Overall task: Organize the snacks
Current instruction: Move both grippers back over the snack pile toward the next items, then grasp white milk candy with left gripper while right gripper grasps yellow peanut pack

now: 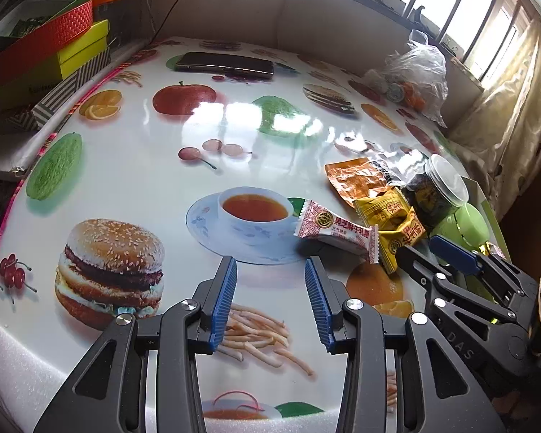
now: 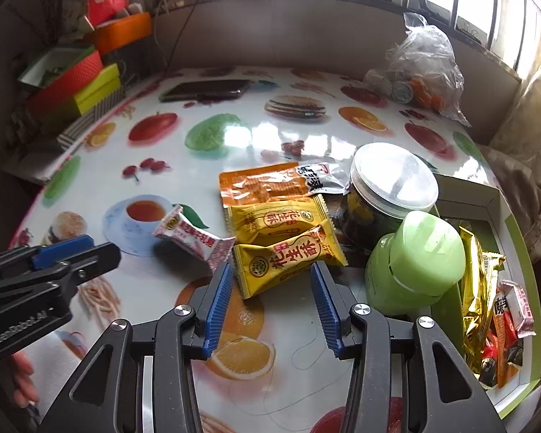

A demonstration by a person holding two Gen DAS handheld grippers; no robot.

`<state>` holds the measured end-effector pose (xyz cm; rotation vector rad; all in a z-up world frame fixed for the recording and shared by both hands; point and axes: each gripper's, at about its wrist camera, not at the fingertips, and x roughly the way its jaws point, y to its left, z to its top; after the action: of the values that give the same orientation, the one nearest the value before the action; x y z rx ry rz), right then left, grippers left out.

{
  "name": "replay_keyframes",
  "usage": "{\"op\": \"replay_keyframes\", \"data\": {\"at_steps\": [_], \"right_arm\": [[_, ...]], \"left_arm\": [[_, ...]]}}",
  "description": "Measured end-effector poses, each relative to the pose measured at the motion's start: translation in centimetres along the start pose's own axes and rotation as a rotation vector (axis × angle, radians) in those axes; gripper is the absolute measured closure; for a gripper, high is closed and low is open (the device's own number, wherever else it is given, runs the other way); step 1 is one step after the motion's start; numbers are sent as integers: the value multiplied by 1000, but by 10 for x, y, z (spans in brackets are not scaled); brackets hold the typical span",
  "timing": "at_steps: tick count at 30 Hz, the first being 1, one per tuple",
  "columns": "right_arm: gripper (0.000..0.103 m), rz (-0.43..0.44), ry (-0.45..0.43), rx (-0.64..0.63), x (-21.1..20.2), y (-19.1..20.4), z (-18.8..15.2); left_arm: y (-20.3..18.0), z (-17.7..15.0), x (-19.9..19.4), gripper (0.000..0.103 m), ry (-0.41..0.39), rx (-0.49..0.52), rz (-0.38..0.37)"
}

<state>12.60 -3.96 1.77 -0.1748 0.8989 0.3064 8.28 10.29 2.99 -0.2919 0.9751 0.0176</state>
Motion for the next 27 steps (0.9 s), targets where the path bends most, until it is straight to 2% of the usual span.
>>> {"op": "replay_keyframes", "data": {"at_steps": [5,10,18,20,23,25,27], "right_arm": [[58,5,11,25,16,0,10],[58,130,41,60,26,8,17],[57,280,58,8,30,32,14],[58,254,33,-23,22,30,17],[58,159,-10,-85,11,19,26],[58,72,1,-109,15,11,34],[58,63,24,-99,23,2,38]], "left_arm": [[8,5,4,62,4,-16,2],[16,8,8,62,8,-37,8],[30,16,9,62,5,-82,33],[29,20,8,62,2,-84,18],[24,24,6,62,-13,-78,5],[22,25,7,62,-12,-76,-1],[19,26,9,62,-8,-76,-10]]}}
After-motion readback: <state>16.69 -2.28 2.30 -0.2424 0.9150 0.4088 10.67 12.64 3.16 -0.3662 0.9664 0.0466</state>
